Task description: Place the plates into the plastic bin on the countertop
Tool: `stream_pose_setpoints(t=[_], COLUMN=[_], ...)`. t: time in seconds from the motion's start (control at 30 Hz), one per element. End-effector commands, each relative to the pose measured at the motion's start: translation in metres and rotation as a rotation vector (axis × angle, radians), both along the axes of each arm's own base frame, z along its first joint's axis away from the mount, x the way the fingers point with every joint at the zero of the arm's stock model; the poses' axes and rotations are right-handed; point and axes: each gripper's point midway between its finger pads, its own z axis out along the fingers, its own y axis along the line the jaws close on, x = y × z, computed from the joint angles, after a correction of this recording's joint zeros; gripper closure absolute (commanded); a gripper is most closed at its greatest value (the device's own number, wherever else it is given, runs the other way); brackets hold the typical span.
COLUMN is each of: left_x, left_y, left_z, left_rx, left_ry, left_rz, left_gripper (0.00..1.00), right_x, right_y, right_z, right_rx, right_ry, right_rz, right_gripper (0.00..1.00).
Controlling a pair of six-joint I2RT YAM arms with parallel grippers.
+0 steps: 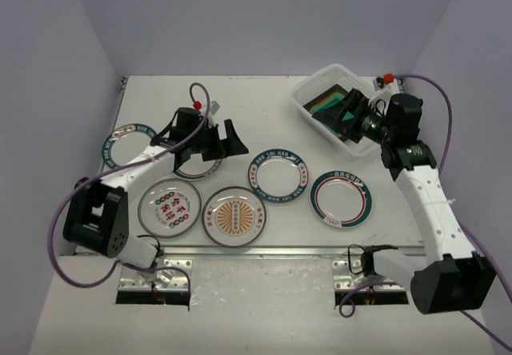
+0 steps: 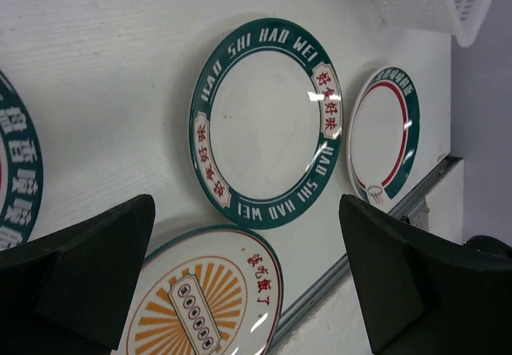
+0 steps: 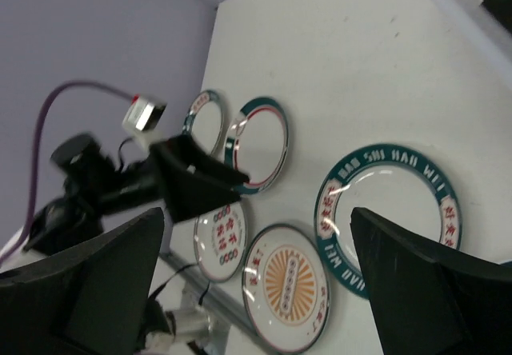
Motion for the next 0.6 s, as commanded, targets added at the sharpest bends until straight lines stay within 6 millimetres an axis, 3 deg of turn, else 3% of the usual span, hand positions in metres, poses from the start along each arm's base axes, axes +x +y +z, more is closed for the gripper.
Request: stream_pose_setpoints(t=[0.0, 0.1, 0.27, 0.37, 0.57], left_x=[0.036, 0.045, 0.048, 0.049, 0.041], left_y=[-0.024, -0.036, -0.053, -0.055, -0.058], left_z=[-0.032, -0.055, -0.094, -0.112, -0.143], left_rx=[-0.032, -0.031, -0.009, 0.013, 0.04], left_ry=[0.057, 0.114, 0.195, 0.23, 0.298], left_rz=[-0.064, -0.088, -0.111, -0.096, -0.1], left_gripper=[0.05, 0.08, 0.11, 0.16, 0.36], right_x=[-0.055, -0.082, -0.111, -0.117, -0.118], right_y=[0.025, 0.024, 0.024, 0.024, 0.027], right_z=[-0.012, -0.024, -0.041, -0.053, -0.067], right_rx=[0.06, 0.037, 0.028, 0.033, 0.076], right_ry=[-0.063, -0.071, -0.076, -0.07, -0.045], right_rz=[0.241, 0.271, 0.299, 0.296, 0.31], right_gripper=[0.01, 0.01, 0.01, 0.01, 0.01])
